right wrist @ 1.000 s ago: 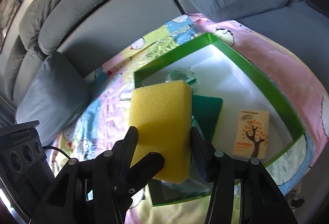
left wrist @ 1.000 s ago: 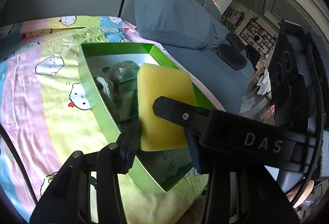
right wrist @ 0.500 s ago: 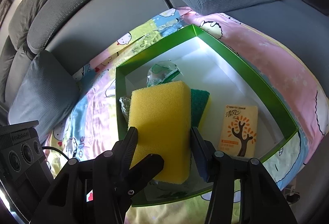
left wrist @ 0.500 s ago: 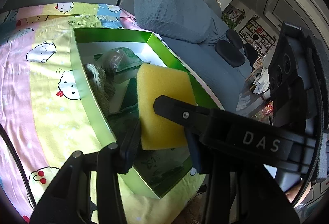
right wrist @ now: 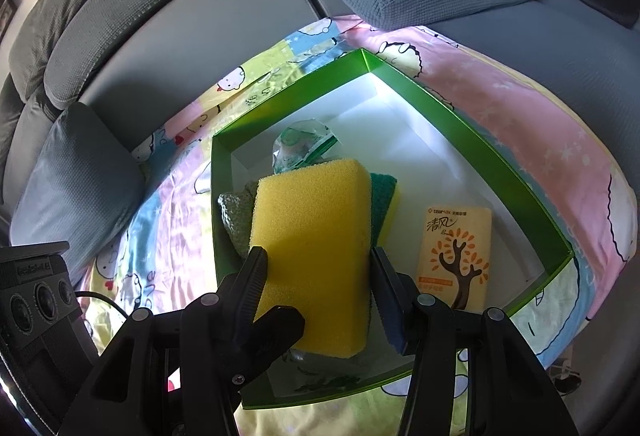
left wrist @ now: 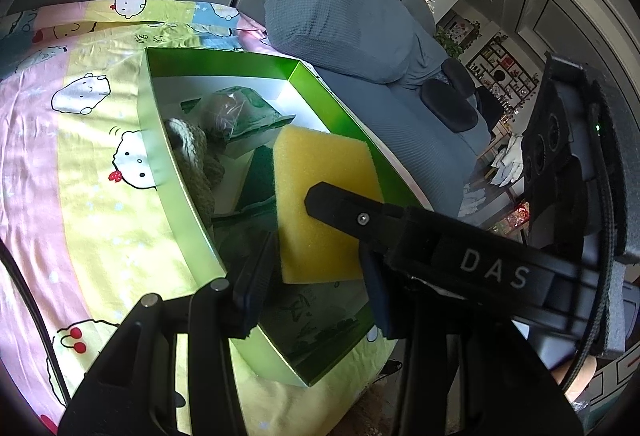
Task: Organize objects
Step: 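Lower the sponge into the box and open the right gripper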
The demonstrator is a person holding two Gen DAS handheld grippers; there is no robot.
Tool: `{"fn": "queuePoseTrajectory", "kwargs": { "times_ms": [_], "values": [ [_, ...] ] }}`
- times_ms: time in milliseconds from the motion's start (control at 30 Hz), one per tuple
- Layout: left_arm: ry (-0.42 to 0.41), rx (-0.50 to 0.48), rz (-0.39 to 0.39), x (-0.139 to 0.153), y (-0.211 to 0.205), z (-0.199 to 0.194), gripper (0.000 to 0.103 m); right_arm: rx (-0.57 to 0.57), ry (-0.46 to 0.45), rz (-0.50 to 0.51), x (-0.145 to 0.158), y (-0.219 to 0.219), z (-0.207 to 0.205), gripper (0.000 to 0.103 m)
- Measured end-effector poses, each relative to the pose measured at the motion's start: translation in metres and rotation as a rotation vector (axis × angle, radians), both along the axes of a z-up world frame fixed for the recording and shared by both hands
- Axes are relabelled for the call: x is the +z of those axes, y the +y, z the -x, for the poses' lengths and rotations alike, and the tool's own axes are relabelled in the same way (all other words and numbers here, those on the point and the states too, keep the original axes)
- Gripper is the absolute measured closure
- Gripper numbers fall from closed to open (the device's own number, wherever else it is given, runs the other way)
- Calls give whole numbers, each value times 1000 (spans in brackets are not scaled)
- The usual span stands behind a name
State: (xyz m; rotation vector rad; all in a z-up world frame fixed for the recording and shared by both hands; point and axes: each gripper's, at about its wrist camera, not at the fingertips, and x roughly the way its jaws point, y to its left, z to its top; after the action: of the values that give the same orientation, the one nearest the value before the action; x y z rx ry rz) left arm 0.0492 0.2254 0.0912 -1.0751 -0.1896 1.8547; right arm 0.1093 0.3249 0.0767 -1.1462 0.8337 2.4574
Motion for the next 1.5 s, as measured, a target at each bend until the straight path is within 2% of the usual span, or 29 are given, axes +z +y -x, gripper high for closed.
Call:
{"fn": "queuePoseTrajectory", "kwargs": {
  "times_ms": [500, 667, 800, 933, 1067, 1167, 1300, 1433, 1467, 1500],
  "values": [
    [17, 1, 7, 6, -5, 1, 62, -59, -5, -9, -1, 8, -4, 50],
    [17, 8, 18, 10, -10, 2, 60, -109, -1, -53, 6, 9, -9, 50],
    [40, 32, 9, 19, -18, 1, 48, -108, 23, -76, 15, 7, -14, 50],
    [50, 50, 5, 25, -25, 1, 40, -100, 21, -93, 20, 3, -14, 50],
    [68, 77, -1, 33, -34, 1, 26, -85, 52, -83, 27, 1, -18, 50],
    [73, 92, -12, 40, -42, 2, 23, -91, 60, -94, 31, -1, -21, 50],
    [73, 124, -38, 48, -53, 3, 14, -96, 84, -107, 38, -3, -26, 39],
    [73, 130, -40, 55, -59, 2, 11, -95, 95, -121, 44, -7, -29, 37],
    [73, 132, -32, 57, -59, 2, 4, -94, 100, -128, 46, -8, -30, 34],
    [75, 133, -29, 58, -60, 1, 1, -94, 106, -134, 48, -9, -31, 28]
  ]
}}
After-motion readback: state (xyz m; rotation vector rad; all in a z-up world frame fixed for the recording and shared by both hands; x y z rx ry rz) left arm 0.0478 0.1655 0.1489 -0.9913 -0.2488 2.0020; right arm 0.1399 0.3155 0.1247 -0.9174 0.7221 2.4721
